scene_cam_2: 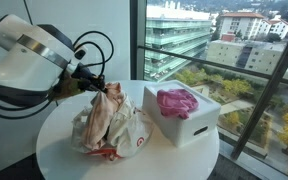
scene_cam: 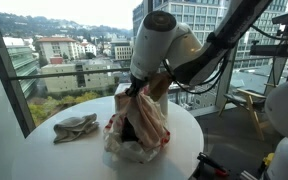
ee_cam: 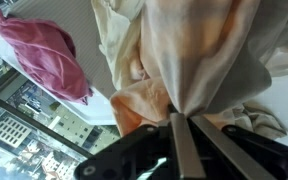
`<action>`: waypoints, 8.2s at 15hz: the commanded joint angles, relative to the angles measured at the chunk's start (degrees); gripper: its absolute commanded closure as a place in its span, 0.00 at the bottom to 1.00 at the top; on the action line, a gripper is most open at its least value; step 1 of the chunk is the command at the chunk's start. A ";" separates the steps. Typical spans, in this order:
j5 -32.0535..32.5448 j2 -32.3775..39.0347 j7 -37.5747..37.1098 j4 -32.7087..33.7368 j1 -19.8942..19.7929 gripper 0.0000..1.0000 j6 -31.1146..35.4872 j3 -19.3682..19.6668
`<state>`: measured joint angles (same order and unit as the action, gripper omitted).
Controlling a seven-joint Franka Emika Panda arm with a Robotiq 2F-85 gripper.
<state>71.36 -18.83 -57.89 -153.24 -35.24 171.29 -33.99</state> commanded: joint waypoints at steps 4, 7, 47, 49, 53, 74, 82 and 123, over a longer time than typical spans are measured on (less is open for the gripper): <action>9.64 8.45 -8.54 3.47 -3.99 0.99 -7.26 -5.58; 12.07 15.39 -12.54 6.88 -4.21 0.99 -15.36 -7.54; -48.57 21.23 27.93 8.65 35.58 0.00 -23.10 31.71; -52.41 19.26 33.40 3.16 35.87 0.00 -19.03 31.65; -51.72 18.32 37.36 -3.78 35.75 0.00 -14.60 32.39; 7.62 15.65 -0.96 -3.79 34.22 0.89 8.58 42.64; 28.30 11.95 -24.38 6.43 35.33 0.89 8.01 40.65; 44.47 13.10 -50.37 15.43 23.02 0.00 12.28 43.88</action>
<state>118.33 -4.41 -107.42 -138.47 -10.29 188.64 10.15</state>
